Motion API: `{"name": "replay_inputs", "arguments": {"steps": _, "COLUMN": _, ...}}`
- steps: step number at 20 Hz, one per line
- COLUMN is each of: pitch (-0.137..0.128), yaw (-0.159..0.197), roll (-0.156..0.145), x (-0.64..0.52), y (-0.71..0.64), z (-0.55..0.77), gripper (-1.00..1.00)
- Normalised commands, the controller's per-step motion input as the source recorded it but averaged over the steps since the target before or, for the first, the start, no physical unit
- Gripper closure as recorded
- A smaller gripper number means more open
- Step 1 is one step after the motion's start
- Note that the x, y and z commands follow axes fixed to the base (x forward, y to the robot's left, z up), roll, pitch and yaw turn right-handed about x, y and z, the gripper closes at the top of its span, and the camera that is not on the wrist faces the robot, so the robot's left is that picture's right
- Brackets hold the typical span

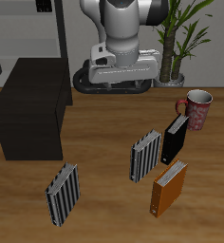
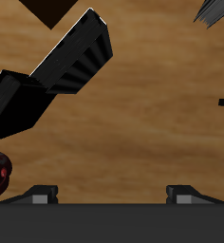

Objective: Place the left striped book flat on top of the shelf

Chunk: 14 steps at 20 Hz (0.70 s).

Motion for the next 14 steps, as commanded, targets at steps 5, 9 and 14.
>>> {"name": "replay_inputs", "arguments": {"steps": 5, "pitch": 0.010, "yaw": -0.033, "roll": -0.016, "x": 0.04, "y": -0.01, "z": 0.01, "gripper": -1.00}}
{"name": "replay_inputs", "arguments": {"steps": 9, "pitch": -0.003, "yaw": -0.020, "roll": -0.039, "x": 0.07, "y": 0.04, "z": 0.00, "gripper": -1.00}}
{"name": "replay_inputs", "arguments": {"steps": 14, "pitch": -0.015, "yaw": -0.044, "roll": -0.040, "x": 0.14, "y": 0.15, "z": 0.00, "gripper": -1.00}}
